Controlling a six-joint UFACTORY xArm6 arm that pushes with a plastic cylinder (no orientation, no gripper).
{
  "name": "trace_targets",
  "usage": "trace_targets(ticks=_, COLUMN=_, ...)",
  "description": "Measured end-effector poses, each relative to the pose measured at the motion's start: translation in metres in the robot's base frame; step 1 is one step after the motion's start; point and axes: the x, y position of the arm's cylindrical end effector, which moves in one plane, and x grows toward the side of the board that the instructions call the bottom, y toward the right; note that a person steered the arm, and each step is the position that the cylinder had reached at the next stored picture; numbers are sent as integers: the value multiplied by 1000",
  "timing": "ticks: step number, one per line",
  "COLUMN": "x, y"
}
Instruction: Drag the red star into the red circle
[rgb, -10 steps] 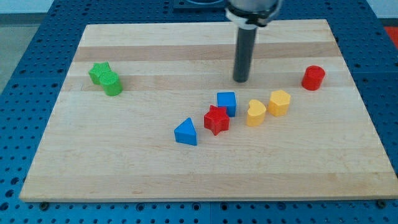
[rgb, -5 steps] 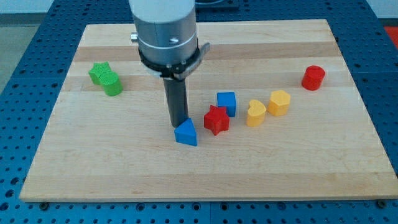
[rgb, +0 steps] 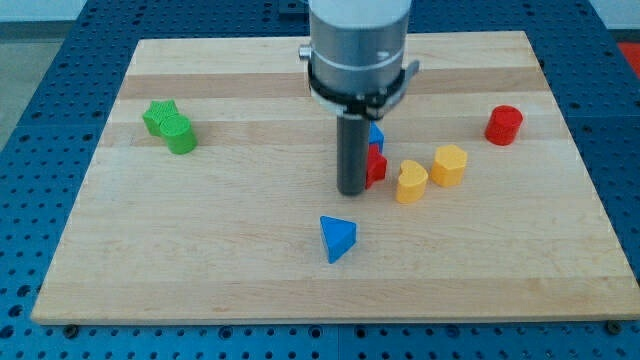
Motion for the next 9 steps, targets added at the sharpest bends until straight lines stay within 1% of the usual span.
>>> trace_targets(ticks=1, x=-47, y=0)
trace_targets(ticks=2, x=-80, y=0)
trace_targets(ticks=3, x=-81, y=0)
trace_targets(ticks=4, x=-70, y=0)
trace_targets(ticks=5, x=-43, y=0)
trace_targets(ticks=6, x=-39, y=14)
trace_targets(ticks=8, x=-55, y=79)
trace_targets(ticks=9, x=-57, y=95)
